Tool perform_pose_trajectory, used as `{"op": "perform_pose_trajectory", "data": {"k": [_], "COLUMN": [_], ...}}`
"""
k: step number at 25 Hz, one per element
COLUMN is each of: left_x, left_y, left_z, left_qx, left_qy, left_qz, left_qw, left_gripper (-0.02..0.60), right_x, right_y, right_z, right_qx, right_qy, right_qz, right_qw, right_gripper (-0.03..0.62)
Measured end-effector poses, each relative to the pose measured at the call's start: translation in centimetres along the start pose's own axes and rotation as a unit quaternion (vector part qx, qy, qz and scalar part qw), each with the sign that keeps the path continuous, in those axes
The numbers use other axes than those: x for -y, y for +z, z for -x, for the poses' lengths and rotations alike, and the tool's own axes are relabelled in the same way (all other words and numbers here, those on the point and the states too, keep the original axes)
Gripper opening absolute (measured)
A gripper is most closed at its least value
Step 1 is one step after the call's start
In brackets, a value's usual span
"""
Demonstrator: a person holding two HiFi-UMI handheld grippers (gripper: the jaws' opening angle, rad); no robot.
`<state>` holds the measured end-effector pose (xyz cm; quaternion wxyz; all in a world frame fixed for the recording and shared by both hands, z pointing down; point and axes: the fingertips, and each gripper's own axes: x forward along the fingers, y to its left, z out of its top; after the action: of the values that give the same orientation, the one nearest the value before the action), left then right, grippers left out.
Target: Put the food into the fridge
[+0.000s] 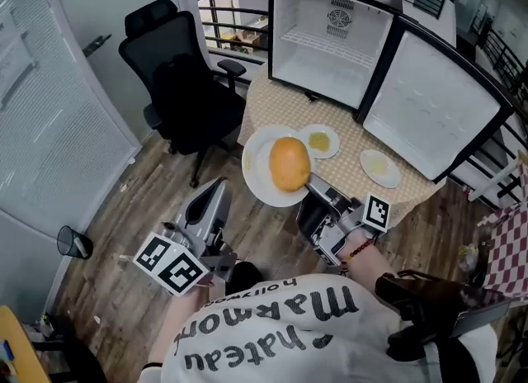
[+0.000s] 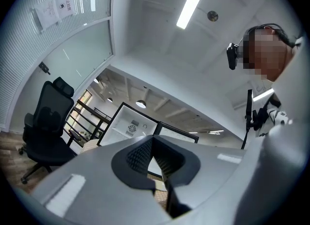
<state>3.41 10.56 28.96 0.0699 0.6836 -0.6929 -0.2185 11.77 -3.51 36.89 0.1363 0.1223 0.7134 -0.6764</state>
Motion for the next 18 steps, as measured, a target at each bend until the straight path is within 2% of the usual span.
{"op": "perform_pose_trajectory", "data": {"k": [3,9,18], "left_x": [-3.1,-9.0,-16.2], "left_y": [0.8,5.2,9.2], "left_z": [-1.3,-4.9,-9.0], "left_qx": [0.002,-0.008,-0.044], "left_qy": [-0.01,-0.05,-0.121], "left_qz": [0.014,0.024,0.009], "left_qw": [0.9998,0.9984,0.9916], "left_gripper": [0.003,0.003,0.003], "right_x": [1.0,1.2,4.1], "right_y": [0.9,2.5,4.9], "right_z": [-2.1,-8.4,-15.7], "right_qx": [0.016,0.058,0.134], "right_qy": [-0.009,-0.007,0.0], "right_qz": [0.004,0.012,0.012], "right_qw": [1.0,0.998,0.991], "right_gripper": [0.025,0.025,0.025]}}
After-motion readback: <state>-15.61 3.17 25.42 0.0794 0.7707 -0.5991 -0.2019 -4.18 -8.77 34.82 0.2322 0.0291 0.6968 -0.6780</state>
